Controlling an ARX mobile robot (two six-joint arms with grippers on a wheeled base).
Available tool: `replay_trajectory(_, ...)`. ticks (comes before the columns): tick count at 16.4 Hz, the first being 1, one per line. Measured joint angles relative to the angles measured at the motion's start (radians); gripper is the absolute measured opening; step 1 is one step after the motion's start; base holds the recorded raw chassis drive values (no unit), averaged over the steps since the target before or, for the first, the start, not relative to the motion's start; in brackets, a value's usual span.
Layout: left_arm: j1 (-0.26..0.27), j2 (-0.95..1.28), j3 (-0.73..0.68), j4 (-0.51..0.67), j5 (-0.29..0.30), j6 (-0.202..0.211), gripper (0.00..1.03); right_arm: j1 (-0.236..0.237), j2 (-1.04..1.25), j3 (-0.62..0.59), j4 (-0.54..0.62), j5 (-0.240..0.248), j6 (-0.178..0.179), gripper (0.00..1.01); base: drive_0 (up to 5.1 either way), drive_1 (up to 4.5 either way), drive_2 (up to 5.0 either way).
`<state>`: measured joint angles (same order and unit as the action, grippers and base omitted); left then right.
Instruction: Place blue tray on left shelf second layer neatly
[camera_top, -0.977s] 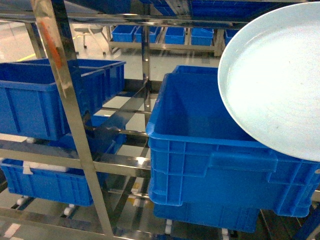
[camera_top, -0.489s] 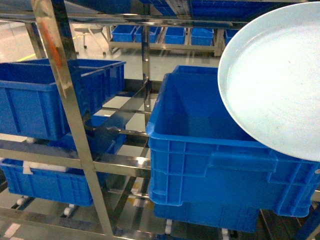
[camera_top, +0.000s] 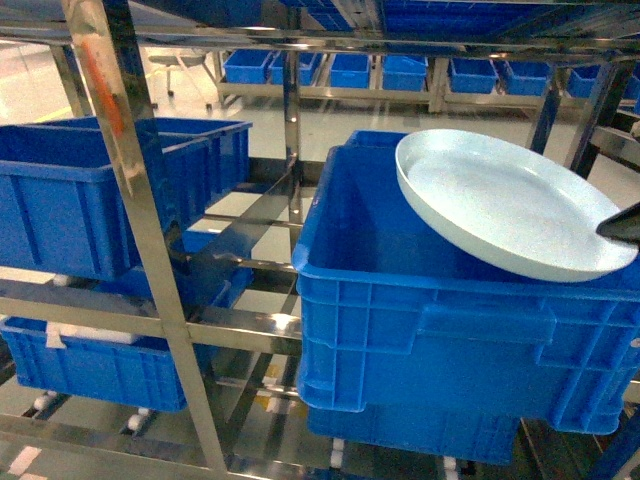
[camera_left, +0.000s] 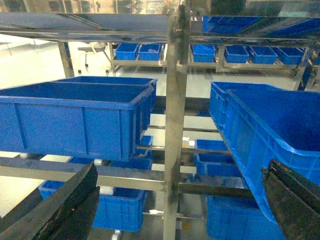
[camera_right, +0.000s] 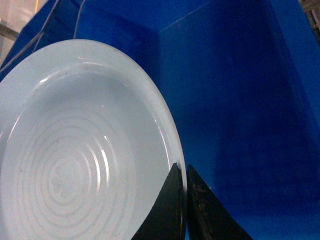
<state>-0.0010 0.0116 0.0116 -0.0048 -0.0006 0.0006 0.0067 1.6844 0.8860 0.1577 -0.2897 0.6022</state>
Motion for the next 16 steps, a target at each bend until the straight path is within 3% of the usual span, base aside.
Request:
replay_trajectory(7, 0.000, 0.000, 0.000, 0.000, 0.000, 0.000, 0.98, 0.011, 0.048, 0.051, 0.026, 0.010, 0.024, 0.02, 0.0, 0.00, 0.0)
replay_trajectory(12, 0.000, 0.000, 0.000, 0.000, 0.000, 0.000, 0.98, 0.045, 0.164, 0.137, 0.034, 0.041, 0.068, 0.02, 0.0, 0.00, 0.0)
replay_trajectory(16, 0.000, 0.000, 0.000, 0.000, 0.000, 0.000, 0.98, 0.043, 0.226, 0.186, 0.064, 0.082, 0.113, 0.02, 0.0, 0.00, 0.0)
